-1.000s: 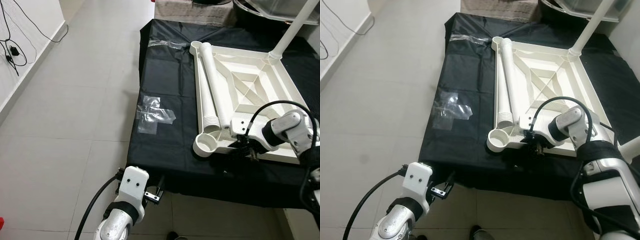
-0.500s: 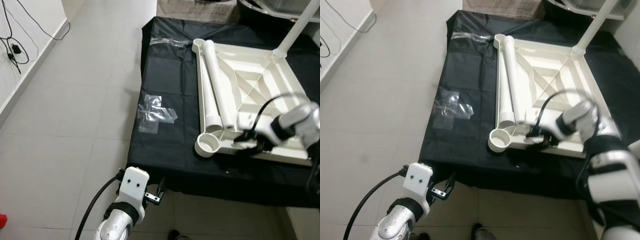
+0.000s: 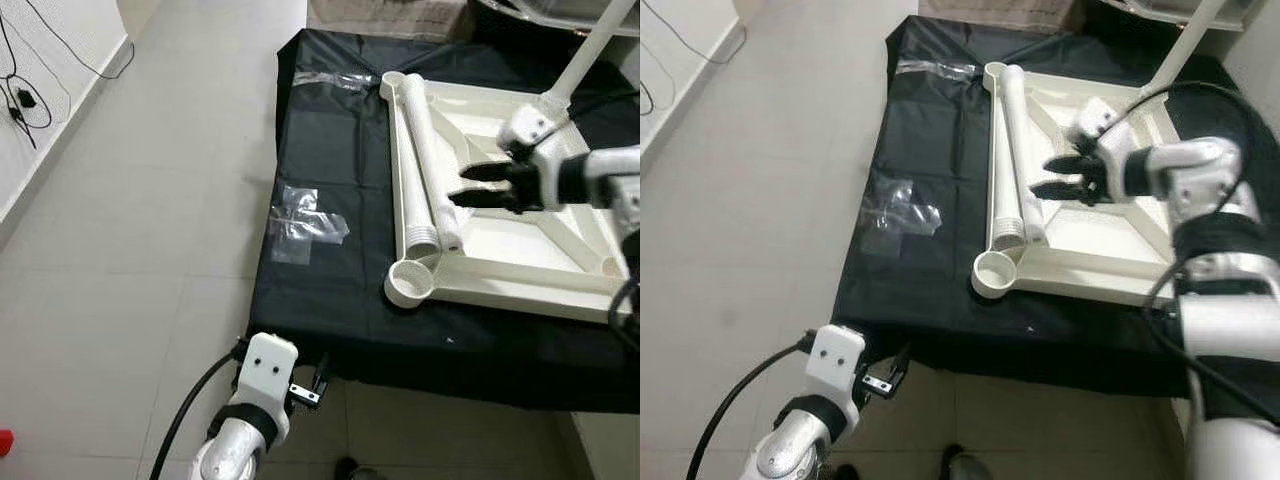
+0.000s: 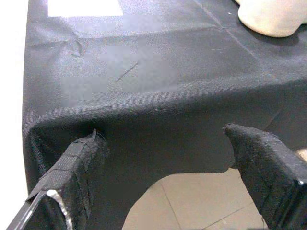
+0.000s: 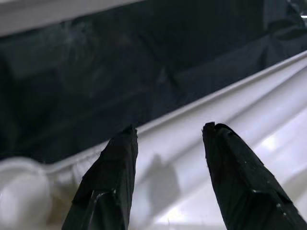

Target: Building children table

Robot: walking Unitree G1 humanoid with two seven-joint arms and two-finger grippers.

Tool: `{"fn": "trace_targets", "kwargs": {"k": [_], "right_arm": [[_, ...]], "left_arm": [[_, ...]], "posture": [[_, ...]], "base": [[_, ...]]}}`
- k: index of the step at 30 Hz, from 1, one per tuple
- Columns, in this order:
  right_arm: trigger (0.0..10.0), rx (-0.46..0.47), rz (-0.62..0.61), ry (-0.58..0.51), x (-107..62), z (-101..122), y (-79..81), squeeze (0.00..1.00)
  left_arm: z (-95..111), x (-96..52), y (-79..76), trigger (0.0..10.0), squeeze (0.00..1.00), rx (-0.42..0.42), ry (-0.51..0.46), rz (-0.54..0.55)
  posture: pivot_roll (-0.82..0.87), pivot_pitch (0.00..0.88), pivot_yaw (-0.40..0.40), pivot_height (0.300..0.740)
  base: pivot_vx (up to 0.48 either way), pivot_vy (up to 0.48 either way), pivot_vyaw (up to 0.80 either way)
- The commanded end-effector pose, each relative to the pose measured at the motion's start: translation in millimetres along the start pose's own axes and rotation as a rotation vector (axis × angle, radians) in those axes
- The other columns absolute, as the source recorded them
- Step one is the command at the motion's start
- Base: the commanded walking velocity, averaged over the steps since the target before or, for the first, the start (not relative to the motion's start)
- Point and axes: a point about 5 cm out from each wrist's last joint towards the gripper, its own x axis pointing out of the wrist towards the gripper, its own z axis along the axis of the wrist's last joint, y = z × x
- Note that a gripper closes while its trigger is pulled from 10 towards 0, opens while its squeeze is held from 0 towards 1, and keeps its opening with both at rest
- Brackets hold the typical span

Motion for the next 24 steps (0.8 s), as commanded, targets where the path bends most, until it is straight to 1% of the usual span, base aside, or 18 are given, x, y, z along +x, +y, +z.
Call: {"fn": "trace_targets", "kwargs": {"k": [1,2,4,5,7,8,10,11,13,14,16,18,19,20,21,24], "right_arm": [[10.0,0.169,-0.193,-0.067,17.9,-1.4,-2.5,0.0],[10.0,0.169,-0.193,-0.067,17.9,-1.4,-2.5,0.0],[10.0,0.264,-0.34,-0.106,39.9,-1.4,2.5,0.0],[10.0,0.264,-0.34,-0.106,39.9,-1.4,2.5,0.0],[10.0,0.333,-0.426,-0.135,52.8,-0.7,6.9,0.0],[10.0,0.333,-0.426,-0.135,52.8,-0.7,6.9,0.0],[10.0,0.401,-0.498,-0.154,62.6,0.2,10.8,0.0],[10.0,0.401,-0.498,-0.154,62.6,0.2,10.8,0.0],[10.0,0.479,-0.558,-0.155,74.0,0.9,17.1,0.0],[10.0,0.479,-0.558,-0.155,74.0,0.9,17.1,0.0],[10.0,0.536,-0.594,-0.14,83.9,0.3,24.1,0.0],[10.0,0.548,-0.607,-0.134,86.9,0.1,26.4,0.0],[10.0,0.568,-0.605,-0.123,92.8,-0.5,31.7,0.0],[10.0,0.595,-0.582,-0.096,105.7,-3.3,44.7,0.0],[10.0,0.595,-0.582,-0.096,105.7,-3.3,44.7,0.0],[10.0,0.627,-0.564,-0.064,118.5,-7.9,59.0,0.0]], "left_arm": [[-7.5,-1.6,-1.2,10.0,0.0,0.004,0.032,-0.006],[-7.5,-1.6,-1.2,10.0,0.0,0.004,0.032,-0.006],[-7.2,-2.1,-1.5,10.0,0.0,0.004,0.031,-0.006],[-7.2,-2.1,-1.5,10.0,0.0,0.004,0.031,-0.006],[-6.6,-2.7,-2.2,10.0,0.0,0.004,0.029,-0.007],[-6.6,-2.7,-2.2,10.0,0.0,0.004,0.029,-0.007],[-6.0,-3.8,-3.1,10.0,0.0,0.003,0.029,-0.007],[-6.0,-3.8,-3.1,10.0,0.0,0.003,0.029,-0.007],[-4.7,-5.6,-4.1,10.0,0.0,0.002,0.027,-0.008],[-4.7,-5.6,-4.1,10.0,0.0,0.002,0.027,-0.008],[-3.4,-7.1,-4.9,10.0,0.0,0.001,0.025,-0.007],[-2.8,-7.6,-5.2,10.0,0.0,0.001,0.024,-0.007],[-2.0,-8.3,-5.6,10.0,0.0,0.0,0.022,-0.007],[-0.7,-9.7,-6.5,10.0,0.0,-0.001,0.022,-0.008],[-0.7,-9.7,-6.5,10.0,0.0,-0.001,0.022,-0.008],[0.1,-10.8,-7.6,10.0,0.0,-0.004,0.022,-0.008]], "posture": [[0.05,0.215,-0.067,0.74],[0.05,0.215,-0.067,0.74],[0.05,0.216,-0.069,0.74],[0.05,0.216,-0.069,0.74],[0.06,0.218,-0.069,0.74],[0.06,0.218,-0.069,0.74],[0.06,0.224,-0.072,0.74],[0.06,0.224,-0.072,0.74],[0.06,0.235,-0.074,0.74],[0.06,0.235,-0.074,0.74],[0.07,0.251,-0.081,0.74],[0.07,0.251,-0.081,0.74],[0.07,0.259,-0.083,0.74],[0.07,0.266,-0.084,0.74],[0.07,0.266,-0.084,0.74],[0.07,0.273,-0.087,0.74]], "base": [[0.0,0.0,0.0],[0.0,0.0,0.0],[0.0,0.0,0.0],[0.0,0.0,0.0],[0.0,0.0,0.0],[0.0,0.0,0.0],[0.0,0.0,0.0],[0.0,0.0,0.0],[0.0,0.0,0.0],[0.0,0.0,0.0],[0.0,0.0,0.0],[0.0,0.0,0.0],[0.0,0.0,0.0],[0.0,0.0,0.0],[0.0,0.0,0.0],[0.0,0.0,0.0]]}}
